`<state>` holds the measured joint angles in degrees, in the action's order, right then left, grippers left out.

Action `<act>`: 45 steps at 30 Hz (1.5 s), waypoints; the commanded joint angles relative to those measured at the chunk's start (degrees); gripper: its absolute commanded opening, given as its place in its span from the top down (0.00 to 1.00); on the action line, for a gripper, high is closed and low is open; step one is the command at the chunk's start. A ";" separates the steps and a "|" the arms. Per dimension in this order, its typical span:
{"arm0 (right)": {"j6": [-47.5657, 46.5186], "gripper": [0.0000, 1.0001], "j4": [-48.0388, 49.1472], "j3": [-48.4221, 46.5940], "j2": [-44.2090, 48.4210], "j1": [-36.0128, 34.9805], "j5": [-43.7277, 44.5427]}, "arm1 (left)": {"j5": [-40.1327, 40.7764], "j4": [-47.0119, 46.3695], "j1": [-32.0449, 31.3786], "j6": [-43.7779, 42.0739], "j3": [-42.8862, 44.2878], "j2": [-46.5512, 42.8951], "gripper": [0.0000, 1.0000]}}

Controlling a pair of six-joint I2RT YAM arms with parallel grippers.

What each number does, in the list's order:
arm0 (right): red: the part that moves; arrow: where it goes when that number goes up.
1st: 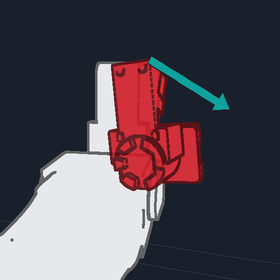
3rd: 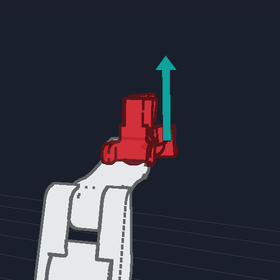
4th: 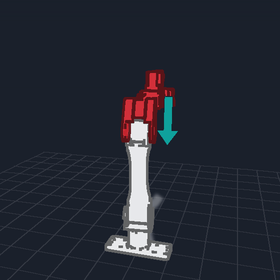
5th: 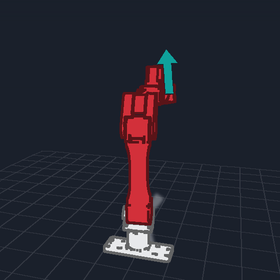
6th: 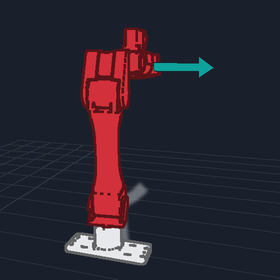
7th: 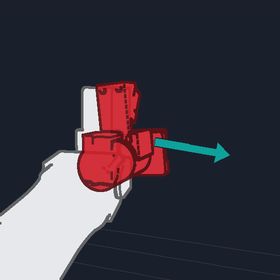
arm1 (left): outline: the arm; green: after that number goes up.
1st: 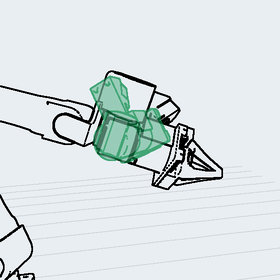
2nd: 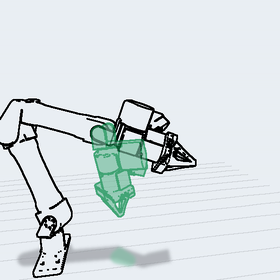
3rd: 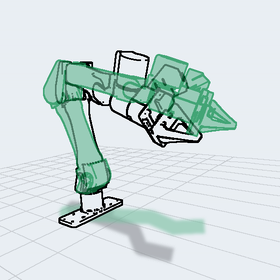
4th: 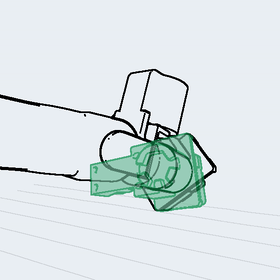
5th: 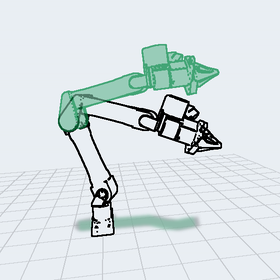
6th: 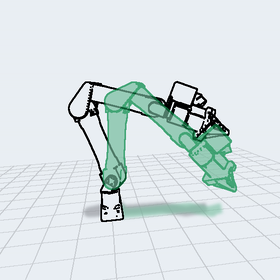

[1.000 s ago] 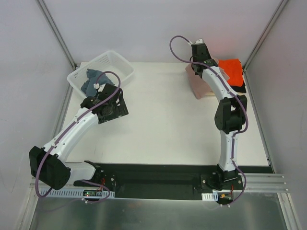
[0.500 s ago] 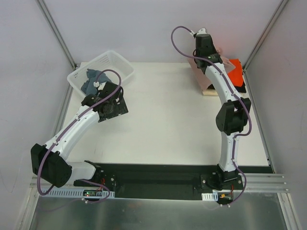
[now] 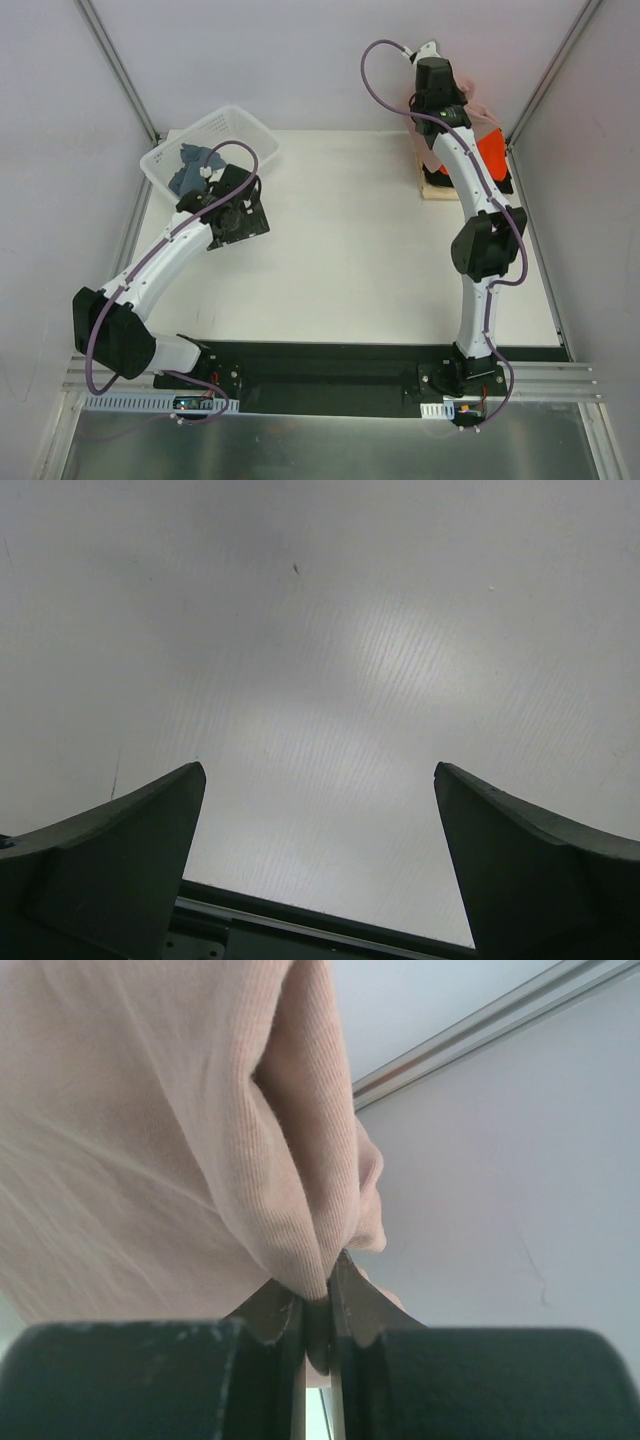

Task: Fold and stack the t-shirts
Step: Put the neatly folded tshirt into the corner of the board with the right arm

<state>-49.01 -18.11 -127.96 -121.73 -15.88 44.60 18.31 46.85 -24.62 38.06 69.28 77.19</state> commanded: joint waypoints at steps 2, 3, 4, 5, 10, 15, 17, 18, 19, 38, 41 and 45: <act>0.49 0.99 4.23 -2.82 3.52 1.81 0.75 | 0.68 1.14 0.80 -1.06 2.97 1.21 0.01; 0.85 0.99 4.13 -2.38 3.26 2.34 0.49 | 0.59 1.14 0.89 -1.06 2.97 1.47 0.01; 1.20 0.99 4.13 -2.21 2.91 2.60 0.14 | 0.42 1.05 0.89 -1.06 3.14 1.91 0.01; 1.81 0.99 3.87 -2.12 2.64 2.87 -0.56 | 0.33 1.14 0.98 -1.15 3.32 2.17 0.01; 3.22 0.99 3.52 -2.56 -0.43 5.07 -1.53 | -0.37 1.14 1.24 -1.15 4.37 4.90 0.01; 7.43 0.98 2.82 -3.08 -2.98 7.96 -5.22 | -1.25 1.14 1.33 -1.50 5.87 7.62 0.01; 8.58 0.98 2.03 -3.17 -4.30 8.67 -7.06 | -1.34 1.23 1.33 -1.68 6.40 8.24 0.01; 9.72 0.98 1.76 -3.17 -4.74 9.02 -7.77 | -1.34 1.14 1.33 -1.68 6.57 8.76 0.01; 10.34 0.98 1.59 -3.26 -5.00 9.28 -8.73 | -1.60 1.22 1.42 -1.76 6.92 9.03 0.01; 24.14 0.06 2.20 -2.47 -11.52 17.63 -17.87 | -4.42 1.23 1.59 -1.68 10.88 13.87 0.01; 24.14 0.04 3.43 -1.15 -8.62 17.72 -17.79 | -4.68 1.14 1.59 -1.50 11.06 13.60 0.01; 23.79 0.03 3.69 0.87 -4.75 17.72 -16.83 | -5.82 1.23 1.59 -1.24 10.88 13.34 0.01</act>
<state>-26.81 -17.15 -128.35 -134.56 2.07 28.01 13.87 46.85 -23.53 36.91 78.32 91.11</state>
